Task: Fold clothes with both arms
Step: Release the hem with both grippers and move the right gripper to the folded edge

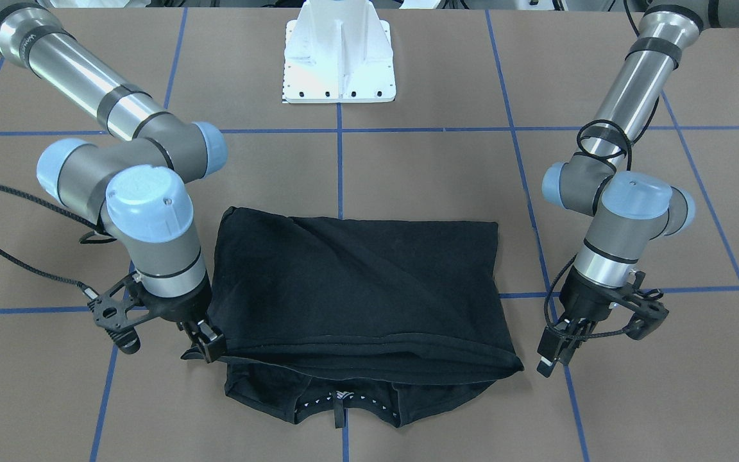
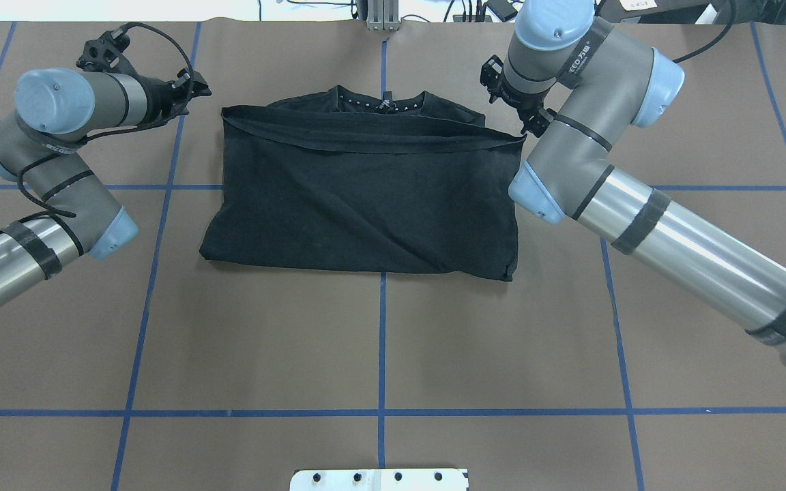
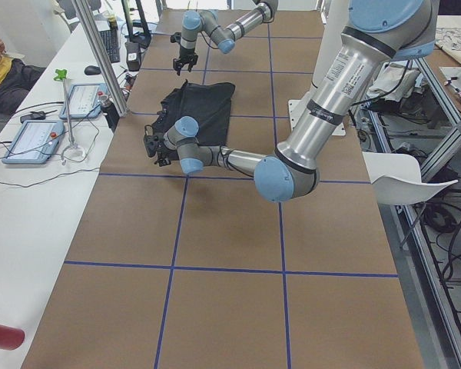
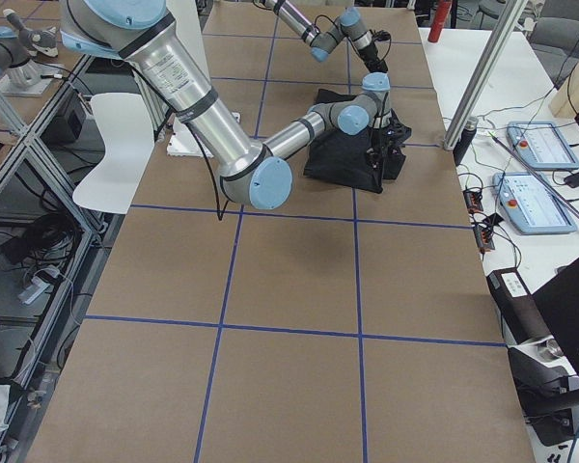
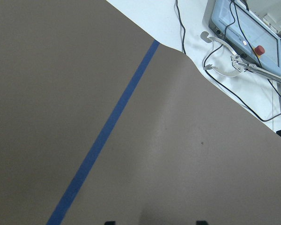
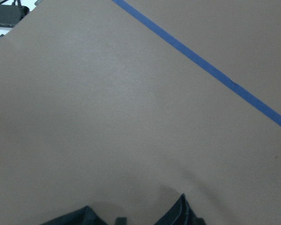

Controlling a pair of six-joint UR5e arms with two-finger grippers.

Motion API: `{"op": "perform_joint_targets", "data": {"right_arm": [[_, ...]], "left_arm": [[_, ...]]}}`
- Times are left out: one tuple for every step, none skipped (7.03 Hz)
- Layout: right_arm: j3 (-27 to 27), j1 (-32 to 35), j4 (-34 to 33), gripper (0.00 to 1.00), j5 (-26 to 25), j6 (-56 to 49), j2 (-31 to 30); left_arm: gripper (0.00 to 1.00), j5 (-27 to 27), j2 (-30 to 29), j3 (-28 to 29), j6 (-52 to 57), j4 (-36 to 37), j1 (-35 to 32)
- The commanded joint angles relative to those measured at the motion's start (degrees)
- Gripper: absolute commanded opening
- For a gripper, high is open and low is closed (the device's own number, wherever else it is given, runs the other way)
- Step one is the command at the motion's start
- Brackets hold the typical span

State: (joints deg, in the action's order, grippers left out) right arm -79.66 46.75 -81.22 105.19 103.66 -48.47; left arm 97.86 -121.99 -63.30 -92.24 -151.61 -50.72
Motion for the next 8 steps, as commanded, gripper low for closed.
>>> {"op": "perform_joint_targets", "data": {"right_arm": [[-14.9, -6.3, -1.0, 1.0, -3.1, 6.5, -10.0], [-20.0, -9.2, -1.0, 1.0, -5.3, 8.6, -14.2], [-25.4, -10.9, -1.0, 1.0, -6.0, 8.7, -19.4], [-28.3, -12.8, -1.0, 1.0, -6.5, 9.1, -21.4], [-28.3, -14.7, -1.0, 1.0, -8.1, 12.8, -21.4], [-28.4, -15.8, -0.9, 1.0, -9.4, 16.4, -21.0], [-27.4, -17.0, 1.0, 1.0, -10.5, 18.0, -21.7], [-27.0, -19.3, 4.1, 0.99, -11.7, 19.1, -22.8]], "left_arm": [[0.65, 0.2, 0.3, -1.1, 0.1, 0.2, -0.3], [0.65, 0.2, 0.7, -2.2, 0.1, 0.2, -0.3], [0.66, 0.2, 0.9, -2.6, 0.1, 0.1, -0.3], [0.65, 0.1, 0.9, -2.7, 0.1, -0.4, -0.3], [0.66, -0.3, 1.0, -4.4, 0.1, -0.2, -0.3], [0.66, -0.6, 2.9, -6.5, 0.0, -0.1, -0.3], [0.66, -0.6, 5.2, -9.7, 0.1, 0.0, -0.3], [0.67, -0.7, 5.8, -11.1, 0.0, 0.1, -0.3]]}}
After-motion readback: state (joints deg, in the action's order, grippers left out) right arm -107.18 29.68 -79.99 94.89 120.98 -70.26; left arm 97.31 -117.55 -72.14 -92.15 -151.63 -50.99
